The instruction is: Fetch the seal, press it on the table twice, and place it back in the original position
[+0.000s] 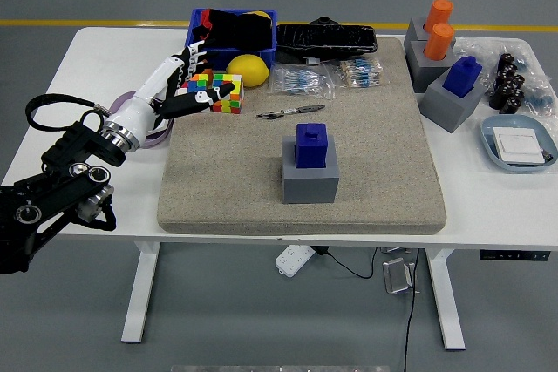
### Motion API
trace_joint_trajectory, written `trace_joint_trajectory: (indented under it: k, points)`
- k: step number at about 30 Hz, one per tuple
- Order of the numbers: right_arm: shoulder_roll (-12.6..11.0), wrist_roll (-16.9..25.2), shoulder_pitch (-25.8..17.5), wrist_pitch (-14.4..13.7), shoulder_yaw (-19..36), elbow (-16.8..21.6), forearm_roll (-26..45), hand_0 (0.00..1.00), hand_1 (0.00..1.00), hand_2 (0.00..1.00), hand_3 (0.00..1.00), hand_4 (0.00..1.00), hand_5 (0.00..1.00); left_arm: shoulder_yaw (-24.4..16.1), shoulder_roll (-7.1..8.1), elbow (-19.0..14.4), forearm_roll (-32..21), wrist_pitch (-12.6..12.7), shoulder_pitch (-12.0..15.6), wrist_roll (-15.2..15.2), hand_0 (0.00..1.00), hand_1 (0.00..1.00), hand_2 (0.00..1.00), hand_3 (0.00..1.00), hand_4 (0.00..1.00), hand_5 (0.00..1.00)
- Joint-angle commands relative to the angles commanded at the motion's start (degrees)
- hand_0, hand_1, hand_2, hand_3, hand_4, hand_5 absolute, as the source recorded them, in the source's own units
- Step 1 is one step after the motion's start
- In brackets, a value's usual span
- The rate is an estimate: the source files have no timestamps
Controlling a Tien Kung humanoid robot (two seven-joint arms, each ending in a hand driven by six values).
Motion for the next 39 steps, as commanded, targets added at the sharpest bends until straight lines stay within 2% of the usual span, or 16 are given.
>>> trace_joint_trajectory:
  k: [2, 6, 7, 8, 12, 13, 24, 25, 39]
  points:
    - [0.04, 0.02, 0.04, 0.00, -0.03, 0.00, -0.02, 0.900, 0.765, 0.766, 0.769, 0.860, 0.572, 0.34, -0.52, 0.04, 0.39, 0.03, -0.14, 0.15, 0.933, 0.905, 0.917, 0.967, 0.977, 0.156]
    - [0.12, 0.09, 0.18, 0.02, -0.11, 0.26, 0.11, 0.900, 0.765, 0.766, 0.769, 0.860, 0.572, 1.80, -2.67, 0.73, 0.39, -0.03, -0.84, 0.40, 0.933, 0.905, 0.917, 0.967, 0.977, 0.156]
    - [0.10, 0.10, 0.24, 0.03, -0.22, 0.36, 0.19, 0.900, 0.764, 0.765, 0.769, 0.860, 0.571, 2.20, -3.22, 0.93, 0.34, -0.05, -1.07, 0.45, 0.933, 0.906, 0.918, 0.967, 0.986, 0.116]
    - [0.07, 0.12, 0.29, 0.03, -0.27, 0.46, 0.24, 0.900, 0.764, 0.765, 0.769, 0.860, 0.571, 2.58, -3.77, 1.15, 0.29, -0.09, -1.30, 0.51, 0.933, 0.906, 0.918, 0.967, 0.986, 0.116]
    - [0.05, 0.18, 0.28, 0.11, -0.27, 0.50, 0.27, 0.900, 0.764, 0.765, 0.769, 0.860, 0.571, 3.29, -5.06, 1.54, 0.25, -0.43, -1.47, 0.88, 0.933, 0.906, 0.918, 0.967, 0.986, 0.116]
    - [0.07, 0.18, 0.26, 0.13, -0.26, 0.43, 0.23, 0.900, 0.765, 0.766, 0.769, 0.860, 0.570, 3.38, -5.29, 1.60, 0.19, -0.53, -1.42, 0.98, 0.934, 0.910, 0.918, 0.967, 0.992, 0.090]
    - [0.18, 0.16, 0.12, 0.21, -0.07, 0.37, 0.01, 0.900, 0.764, 0.766, 0.769, 0.860, 0.570, 4.36, -7.28, 2.62, 0.29, -0.51, -1.48, 1.31, 0.934, 0.910, 0.918, 0.966, 0.995, 0.074]
    - [0.15, 0.16, 0.15, 0.21, -0.06, 0.41, 0.02, 0.900, 0.764, 0.766, 0.769, 0.860, 0.571, 4.51, -7.36, 2.69, 0.55, -0.46, -1.53, 1.39, 0.935, 0.908, 0.916, 0.965, 0.995, 0.023]
    - [0.16, 0.17, 0.17, 0.24, -0.24, 0.54, 0.08, 0.900, 0.764, 0.766, 0.769, 0.860, 0.569, 5.59, -10.30, 3.95, -0.09, 0.48, -1.38, 1.20, 0.931, 0.905, 0.900, 0.961, 0.973, 0.002]
